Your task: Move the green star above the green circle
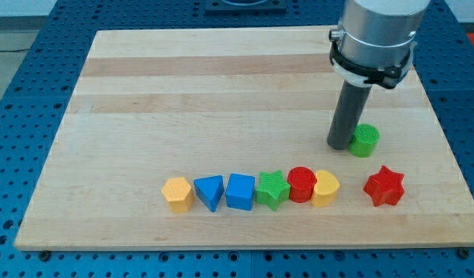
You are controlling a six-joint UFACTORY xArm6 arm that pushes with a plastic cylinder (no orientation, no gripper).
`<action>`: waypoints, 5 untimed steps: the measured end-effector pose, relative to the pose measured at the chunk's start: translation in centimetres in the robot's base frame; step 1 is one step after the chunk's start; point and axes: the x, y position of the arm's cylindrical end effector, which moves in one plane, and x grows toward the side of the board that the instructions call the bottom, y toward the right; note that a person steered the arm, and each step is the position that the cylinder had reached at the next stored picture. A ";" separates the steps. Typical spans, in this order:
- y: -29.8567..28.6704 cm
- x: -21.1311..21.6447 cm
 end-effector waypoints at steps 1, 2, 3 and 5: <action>-0.1 0.0; 1.8 0.0; -1.4 -0.7; -23.7 -1.5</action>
